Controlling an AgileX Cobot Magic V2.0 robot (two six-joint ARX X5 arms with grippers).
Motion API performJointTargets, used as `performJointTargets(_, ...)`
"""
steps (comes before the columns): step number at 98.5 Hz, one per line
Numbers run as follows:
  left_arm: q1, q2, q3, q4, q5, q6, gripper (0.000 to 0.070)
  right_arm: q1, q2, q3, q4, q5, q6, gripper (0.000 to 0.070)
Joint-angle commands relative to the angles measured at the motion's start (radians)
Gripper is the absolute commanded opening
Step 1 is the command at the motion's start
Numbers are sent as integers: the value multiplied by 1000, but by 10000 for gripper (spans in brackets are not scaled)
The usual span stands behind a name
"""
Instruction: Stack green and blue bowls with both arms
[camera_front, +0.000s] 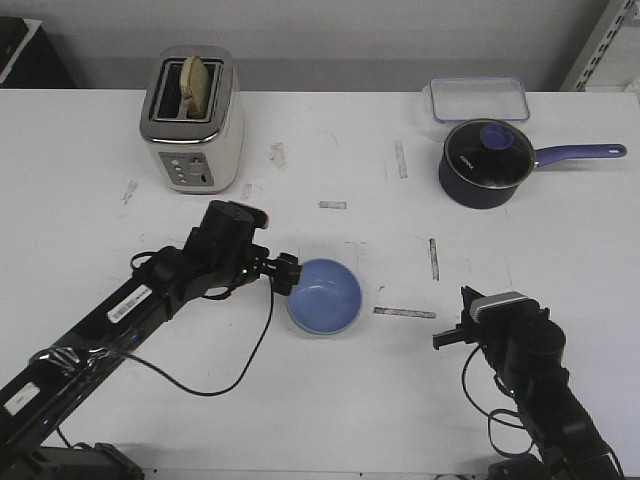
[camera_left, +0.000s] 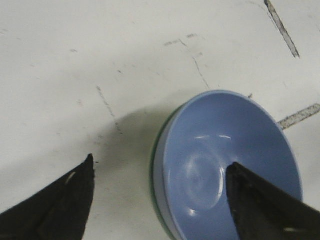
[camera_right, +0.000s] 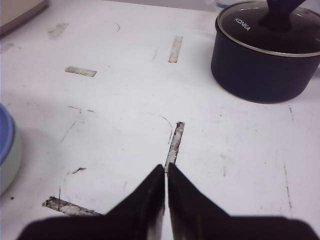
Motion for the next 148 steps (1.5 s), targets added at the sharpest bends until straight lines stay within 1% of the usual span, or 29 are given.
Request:
performJointTargets(1,16,-31,27,-10,-43,9,309,2,3,8,10,0,-5,0)
performJointTargets(3,26,-48,27,-16,-64,11,264,2,3,8,10,0,-5,0)
performJointTargets(4,28,-51,27,-18,-69,12,257,2,3,8,10,0,-5,0)
performJointTargets(13,71,-114,27,-39,-143,40,104,2,3,8,10,0,-5,0)
performJointTargets(21,111,-161,27,-64,-178,75,0,2,3,8,10,0,-6,0)
performJointTargets(31,175,-209,27,-116,-211,138,1,2,3,8,10,5,-5,0)
performJointTargets(35,207,-222,26,-142,-236,166,1,1,3,8,10,5,-5,0)
performJointTargets(42,254,-235,16,-166,-269,183,1,1,3,8,10,22,-5,0)
performJointTargets(49,307,-258,-22,-149,-270,198,1,0,1,8,9,43,-1,0)
performJointTargets(56,357,-299,-94,-90,-269,197,1,-11,-9,8,4,52,8,0)
performJointTargets(67,411,-396,-262,48,-269,187,1,-48,-41,8,-26,61,23,0)
performJointTargets(76,433,-488,-414,158,-269,157,1,-92,-86,8,-73,64,41,0)
performJointTargets(82,437,-546,-500,207,-269,134,1,-124,-126,5,-103,64,40,0)
performJointTargets(83,437,-555,-513,214,-269,130,1,-132,-137,3,-112,64,40,0)
performJointTargets(84,434,-661,-623,244,-268,125,1,-187,-257,-14,-192,64,41,0)
performJointTargets(95,434,-718,-647,239,-268,130,1,-201,-362,-22,-196,61,47,0)
performJointTargets(111,435,-776,-647,279,-269,140,1,-200,-474,-23,-153,21,37,0)
performJointTargets(121,435,-813,-647,331,-269,140,1,-200,-503,-23,-111,21,37,0)
performJointTargets(133,435,-863,-647,401,-269,140,1,-200,-509,-22,-31,23,37,0)
performJointTargets(148,435,-943,-647,409,-269,139,1,-200,-509,-22,5,23,37,0)
